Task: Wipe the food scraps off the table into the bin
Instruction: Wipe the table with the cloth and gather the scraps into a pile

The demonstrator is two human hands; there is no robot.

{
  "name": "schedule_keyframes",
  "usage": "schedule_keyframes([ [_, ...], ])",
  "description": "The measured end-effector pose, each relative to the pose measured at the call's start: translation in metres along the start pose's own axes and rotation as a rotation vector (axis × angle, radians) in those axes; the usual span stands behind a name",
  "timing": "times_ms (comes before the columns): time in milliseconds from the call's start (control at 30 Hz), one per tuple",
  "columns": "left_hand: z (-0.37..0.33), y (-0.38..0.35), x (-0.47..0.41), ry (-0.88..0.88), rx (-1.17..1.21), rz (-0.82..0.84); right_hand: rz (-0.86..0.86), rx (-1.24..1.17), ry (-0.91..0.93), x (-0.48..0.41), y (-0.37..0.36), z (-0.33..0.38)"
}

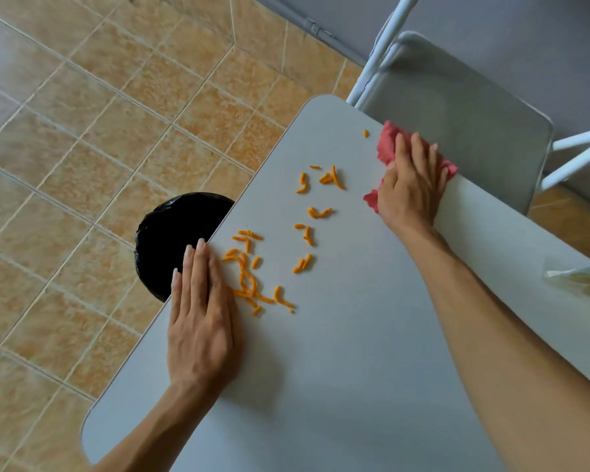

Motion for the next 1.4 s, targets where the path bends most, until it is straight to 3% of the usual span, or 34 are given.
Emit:
schedule_keyframes([
  [200, -0.014, -0.006, -0.006, -0.016, 0.005, 0.033, 0.105, -0.018, 0.337, 0.005, -0.002, 0.038],
  [467, -0.014, -0.006, -0.008, -0.007, 0.003, 0.034, 0.165, -0.129, 0.825, 0.104, -0.003, 0.070],
  [533, -0.014, -0.006, -0.009, -0.010, 0.006, 0.043, 0.116, -0.100, 0.765, 0.085, 0.001, 0.048],
  [633, -0.014, -0.005, -0.008, -0.017, -0.003, 0.042, 0.055, -0.068, 0.467, 0.042, 0.006, 0.022],
  [700, -0.013, -0.005, -0.007, -0.020, -0.001, 0.033, 0.015, -0.056, 0.298, 0.032, 0.008, 0.031],
  [767, -0.012, -0.005, -0.006, -0.014, 0.007, 0.029, -0.004, -0.050, 0.247, 0.039, 0.001, 0.055],
  [900, -0.013, -0.004, -0.006, -0.014, 0.007, 0.018, 0.154, -0.124, 0.629, 0.086, -0.016, 0.107],
  [1000, -0.014, -0.005, -0.006, -0.017, 0.009, 0.020, 0.238, -0.146, 0.847, 0.101, -0.011, 0.101],
  [1067, -0.013, -0.005, -0.007, -0.013, 0.013, 0.019, 0.205, -0.115, 0.790, 0.093, -0.003, 0.074],
  [1233, -0.013, -0.006, -0.007, -0.012, 0.025, 0.011, -0.019, -0.080, 0.298, 0.090, 0.021, -0.014],
  [1333, -0.011, -0.007, -0.007, -0.009, 0.017, 0.015, -0.111, -0.045, 0.066, 0.113, 0.021, -0.005],
  [1400, -0.010, -0.005, -0.007, -0.004, 0.016, 0.008, -0.097, -0.051, 0.045, 0.131, 0.015, 0.025],
])
Point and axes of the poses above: each hand's wrist, its own x-axis away from the middle knuckle, its own y-axis out of the back of the hand, z = x × y, the point moved 7 cm from there along -x, towards the middle knuckle, and after that the axes turned 2 degrees about -z, right-handed, at the moved point
